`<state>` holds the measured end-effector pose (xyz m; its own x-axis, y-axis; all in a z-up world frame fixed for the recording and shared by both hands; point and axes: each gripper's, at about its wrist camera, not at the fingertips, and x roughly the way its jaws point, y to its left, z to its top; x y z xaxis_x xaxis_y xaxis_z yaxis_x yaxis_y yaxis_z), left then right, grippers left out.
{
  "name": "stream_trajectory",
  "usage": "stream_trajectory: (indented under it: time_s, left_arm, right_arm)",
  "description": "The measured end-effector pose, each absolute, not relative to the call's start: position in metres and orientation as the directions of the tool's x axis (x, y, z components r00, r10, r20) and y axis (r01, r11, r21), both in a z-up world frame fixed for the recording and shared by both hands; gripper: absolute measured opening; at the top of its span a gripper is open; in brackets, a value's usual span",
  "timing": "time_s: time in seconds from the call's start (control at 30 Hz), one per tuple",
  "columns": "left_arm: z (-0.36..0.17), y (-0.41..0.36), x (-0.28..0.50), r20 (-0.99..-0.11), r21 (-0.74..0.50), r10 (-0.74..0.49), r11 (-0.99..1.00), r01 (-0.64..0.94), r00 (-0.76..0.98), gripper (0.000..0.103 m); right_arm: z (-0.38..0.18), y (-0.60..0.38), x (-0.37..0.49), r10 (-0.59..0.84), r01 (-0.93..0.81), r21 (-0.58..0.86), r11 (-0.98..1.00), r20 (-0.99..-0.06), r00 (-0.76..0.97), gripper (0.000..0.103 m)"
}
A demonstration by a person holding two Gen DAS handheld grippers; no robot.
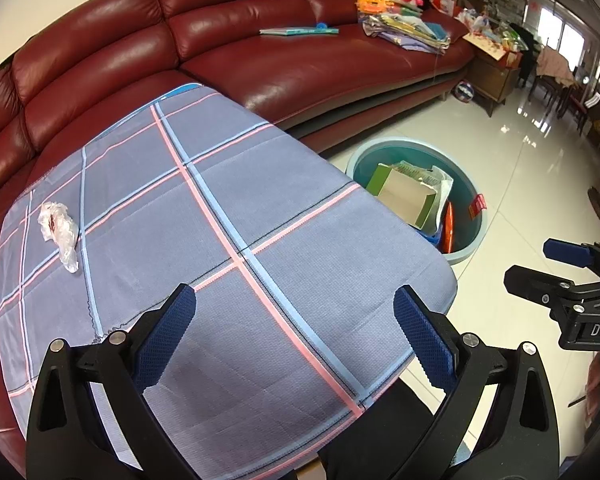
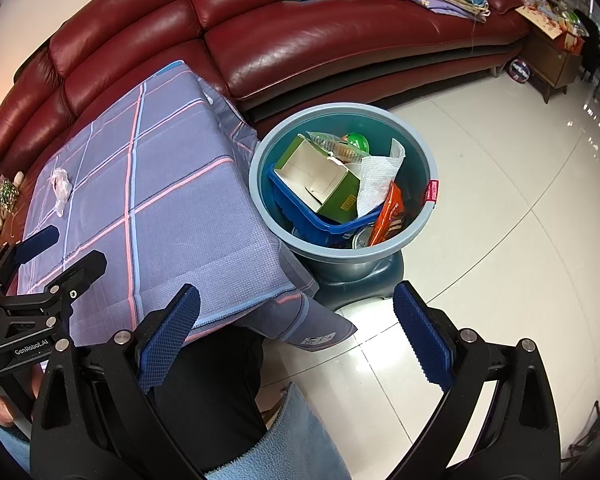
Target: Collect trash
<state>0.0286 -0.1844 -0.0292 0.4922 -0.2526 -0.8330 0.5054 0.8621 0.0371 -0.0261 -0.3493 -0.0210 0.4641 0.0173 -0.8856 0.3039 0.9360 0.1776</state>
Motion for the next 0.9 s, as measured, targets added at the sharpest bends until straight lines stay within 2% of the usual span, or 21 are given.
stream_trajectory:
  time_s: [0.9]
  left_arm:
    - [-0.0361,-0.1864,0.0283,-0.847,0.055,-0.229,0.86,0.508,0.48,0.099]
  right_arm:
    - [-0.0215,-0.3514,-0.0261,-0.004,0.308,0.155,0.939,-0.888,0.46,0.093]
